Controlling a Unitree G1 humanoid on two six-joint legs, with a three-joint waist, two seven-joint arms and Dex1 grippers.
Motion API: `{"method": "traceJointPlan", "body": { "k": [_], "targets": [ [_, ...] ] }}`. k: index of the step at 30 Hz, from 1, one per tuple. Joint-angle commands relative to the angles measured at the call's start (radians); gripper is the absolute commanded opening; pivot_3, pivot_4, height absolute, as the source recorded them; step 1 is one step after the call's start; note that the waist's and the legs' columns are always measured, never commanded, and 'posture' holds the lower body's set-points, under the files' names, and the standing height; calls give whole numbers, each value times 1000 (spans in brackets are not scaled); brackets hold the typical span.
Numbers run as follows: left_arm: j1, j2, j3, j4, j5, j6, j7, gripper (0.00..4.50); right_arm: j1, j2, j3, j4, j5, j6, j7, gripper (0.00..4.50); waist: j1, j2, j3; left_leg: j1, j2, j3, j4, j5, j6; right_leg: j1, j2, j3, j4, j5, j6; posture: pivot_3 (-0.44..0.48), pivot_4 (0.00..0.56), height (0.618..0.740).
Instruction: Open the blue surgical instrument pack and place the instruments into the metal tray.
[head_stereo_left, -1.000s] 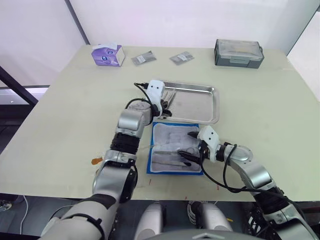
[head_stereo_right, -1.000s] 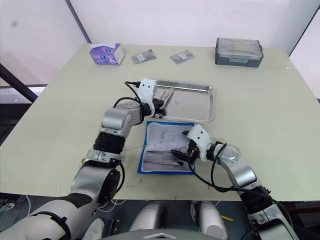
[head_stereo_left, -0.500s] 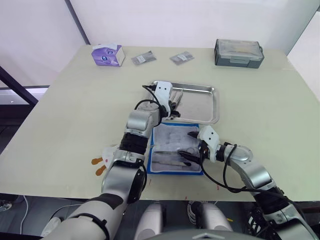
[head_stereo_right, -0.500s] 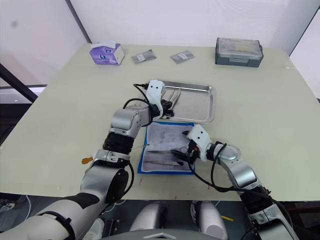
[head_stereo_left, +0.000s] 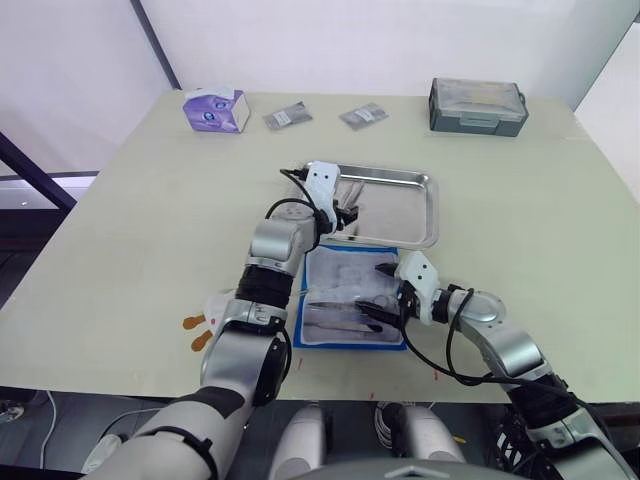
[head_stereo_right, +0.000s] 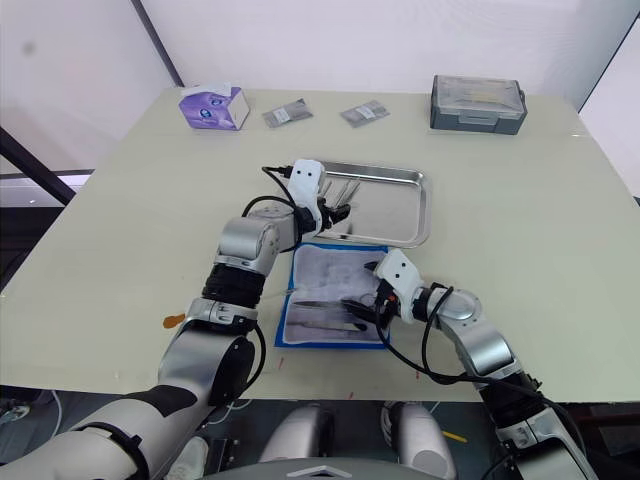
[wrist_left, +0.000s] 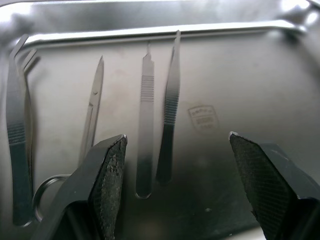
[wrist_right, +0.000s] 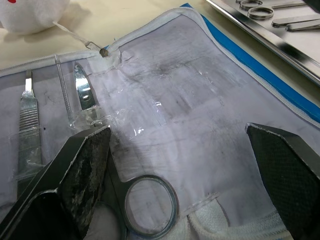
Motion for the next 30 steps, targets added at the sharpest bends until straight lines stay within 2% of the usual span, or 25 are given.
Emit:
{"method": "traceJointPlan", "body": {
  "k": [1,4,6,10,13,19,23,26,30],
  "targets": [
    [24,49,22,-139,-90,-82,-177,3451,58,-31,19,131,-59,67,-23,4500,0,0,0,0,0,0,0,0,0,0,0,0,0,0,0,0,150,738],
    [76,124,53,-219,-197,-68,-365,3451,54,-28,21,133,-60,68,-24,4500,-3,1,0,0,0,0,-1,2,-4,0,0,0,0,0,0,0,150,738],
    [120,226,43,-258,-232,-122,-536,3451,47,-26,20,135,-59,68,-25,4500,-1,1,0,0,0,1,-1,2,-4,0,0,0,0,0,0,0,150,738],
    [176,363,11,-294,-267,-179,-764,3451,42,-27,19,138,-59,67,-23,4500,-2,2,1,1,1,0,-1,2,-4,0,1,0,-1,0,0,0,150,738],
    [245,474,-27,-319,-249,-283,-939,3451,47,-31,19,131,-58,68,-20,4500,-2,2,1,0,1,0,-1,0,-1,0,0,0,-1,0,0,0,150,738],
    [323,549,-4,-325,-289,-419,-1135,3451,48,-33,16,128,-56,68,-20,4500,-1,2,1,0,1,0,-2,0,0,0,0,0,-2,0,-1,0,150,738],
    [374,619,-21,-280,-299,-572,-1331,3451,55,-36,15,111,-53,72,-19,4500,-2,3,2,0,1,0,-2,0,1,0,0,0,-2,0,-1,0,150,738],
    [381,735,-126,-258,-410,-662,-1348,3451,58,-37,7,104,-49,48,-17,4500,1,3,2,0,2,0,-2,0,1,0,0,0,-3,0,-1,0,150,738],
    [357,781,-203,-193,-450,-772,-1348,3451,62,-44,-1,82,-43,38,-8,4500,2,3,3,0,3,-1,-2,0,1,0,-1,-1,-3,0,-1,0,150,738]
  ]
}}
